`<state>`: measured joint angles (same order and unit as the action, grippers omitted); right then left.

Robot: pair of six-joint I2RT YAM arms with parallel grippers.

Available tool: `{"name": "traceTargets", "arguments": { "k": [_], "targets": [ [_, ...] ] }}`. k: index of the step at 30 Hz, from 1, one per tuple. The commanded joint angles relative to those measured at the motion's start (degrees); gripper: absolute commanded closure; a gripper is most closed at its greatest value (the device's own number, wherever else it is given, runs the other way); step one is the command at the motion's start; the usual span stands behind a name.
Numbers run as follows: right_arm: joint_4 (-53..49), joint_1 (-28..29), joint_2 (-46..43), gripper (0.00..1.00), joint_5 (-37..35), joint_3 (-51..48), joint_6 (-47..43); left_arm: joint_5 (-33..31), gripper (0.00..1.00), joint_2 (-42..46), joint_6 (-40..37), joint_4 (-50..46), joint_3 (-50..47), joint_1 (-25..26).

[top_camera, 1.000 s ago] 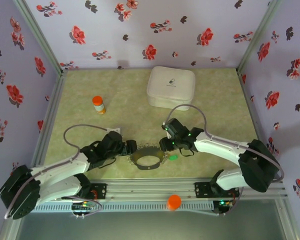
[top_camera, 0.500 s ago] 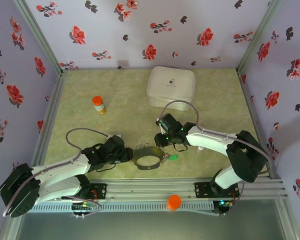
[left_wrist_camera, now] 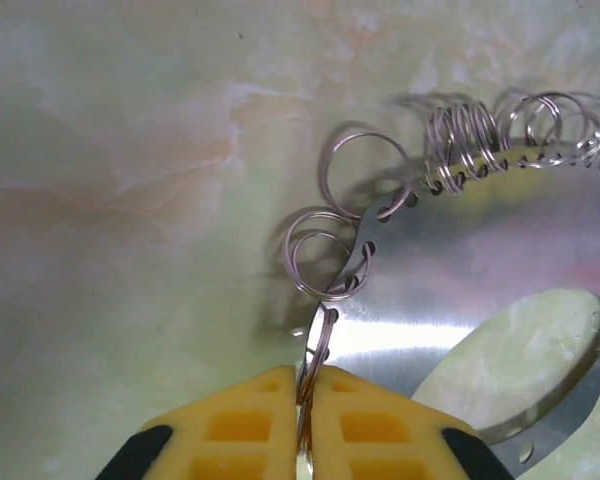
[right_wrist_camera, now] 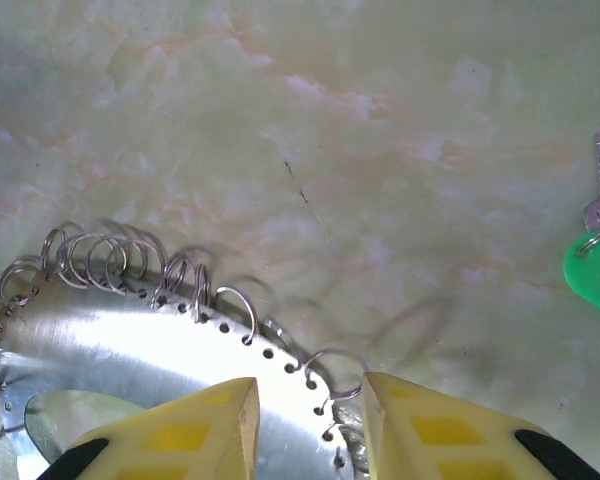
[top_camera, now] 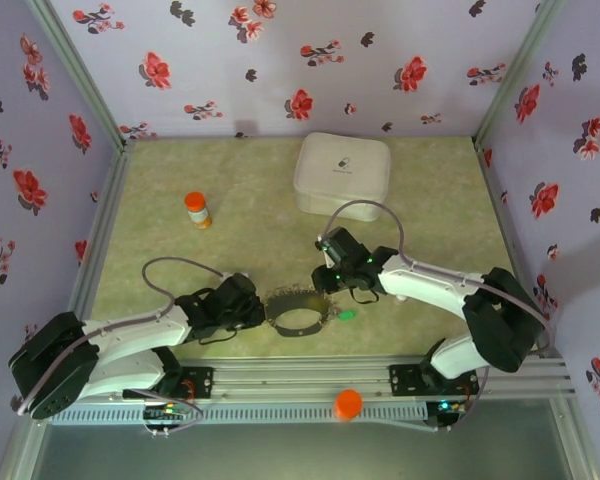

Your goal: Put the keys on the keyring

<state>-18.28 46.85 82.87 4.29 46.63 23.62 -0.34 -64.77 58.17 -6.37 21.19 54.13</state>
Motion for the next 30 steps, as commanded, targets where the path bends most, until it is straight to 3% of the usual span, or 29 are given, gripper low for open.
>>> {"name": "traceTargets", "arguments": {
  "k": [1,5,18,30],
  "targets": [
    [-0.91,-0.47,-1.63,0.66,-1.30,-1.10,0.79,-0.43,0.94,0.00,-0.10,1.82,-0.62,0.32],
    [-1.26,-0.61,-2.72,0.66,-1.30,-1.43,0.90,-1.27,1.00,-0.30,-0.71,2.81,-0.45,0.30],
    [-2.03,-1.38,-5.48,0.66,-1.51,-2.82,1.58,-2.01,1.00,-4.19,-4.36,7.62,-0.31,0.00],
    [-1.01,-4.99,-5.18,0.66,0.07,-2.99,1.40,-3.06,1.00,7.61,-4.63,-3.07,-5.49,-0.02]
  ]
}}
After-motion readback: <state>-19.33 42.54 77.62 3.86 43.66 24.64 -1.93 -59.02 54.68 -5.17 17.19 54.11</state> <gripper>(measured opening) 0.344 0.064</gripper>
